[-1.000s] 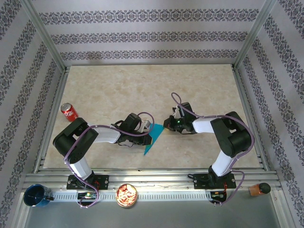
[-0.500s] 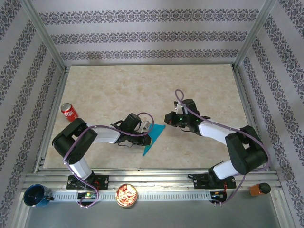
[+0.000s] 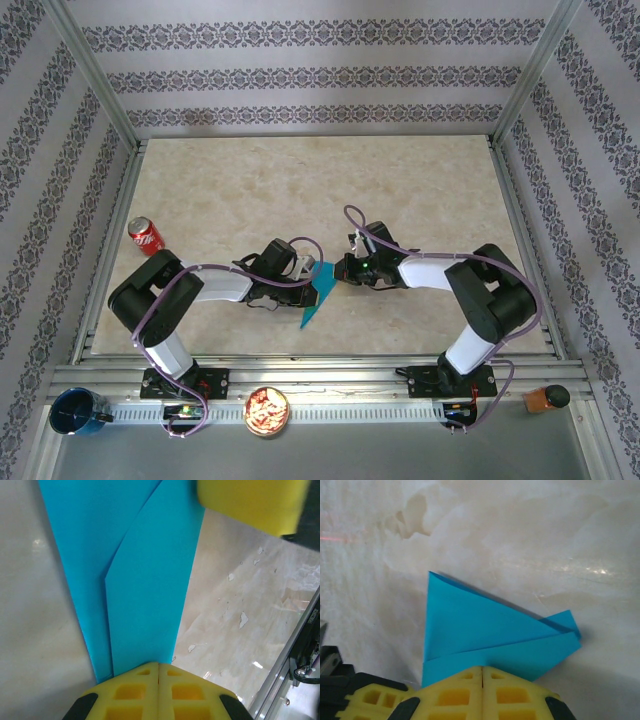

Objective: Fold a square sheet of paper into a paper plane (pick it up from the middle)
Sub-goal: Fold the paper plane at the center of the table.

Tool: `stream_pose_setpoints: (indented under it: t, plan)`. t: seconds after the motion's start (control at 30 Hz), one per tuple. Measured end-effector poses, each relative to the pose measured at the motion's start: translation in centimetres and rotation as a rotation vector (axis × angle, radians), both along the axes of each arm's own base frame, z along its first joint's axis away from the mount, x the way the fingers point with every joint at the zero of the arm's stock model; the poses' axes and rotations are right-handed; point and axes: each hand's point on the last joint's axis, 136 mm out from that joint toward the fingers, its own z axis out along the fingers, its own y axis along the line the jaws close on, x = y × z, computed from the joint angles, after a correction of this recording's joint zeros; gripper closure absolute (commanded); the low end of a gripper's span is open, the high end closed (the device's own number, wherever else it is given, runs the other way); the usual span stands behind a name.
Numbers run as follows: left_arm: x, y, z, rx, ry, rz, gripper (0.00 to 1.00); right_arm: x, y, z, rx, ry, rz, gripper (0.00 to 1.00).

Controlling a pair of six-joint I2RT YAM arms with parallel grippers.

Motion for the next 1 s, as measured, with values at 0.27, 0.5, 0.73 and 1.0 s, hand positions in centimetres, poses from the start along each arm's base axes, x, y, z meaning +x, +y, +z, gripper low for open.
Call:
stream_pose_setpoints:
  t: [0.27, 0.5, 0.73, 1.0]
  plan:
    - [-0.6, 1.0, 1.2, 0.030, 0.009, 0.028, 1.00, 0.0, 0.0, -0.7, -0.005, 0.013, 0.001, 1.00]
    - [0.0, 0.2, 4.7, -0.032, -0.021, 0.054, 0.98, 0.0, 0.0, -0.7, -0.004, 0.011, 0.001, 1.00]
    - [1.0, -2.4, 5.2, -0.047, 0.000, 0.038, 0.97, 0.0, 0.0, -0.7, -0.005, 0.011, 0.000, 1.00]
    - [1.4, -3.1, 1.9, 0.020, 0.060, 0.043, 0.95, 0.0, 0.0, -0.7, -0.003, 0.011, -0.002, 1.00]
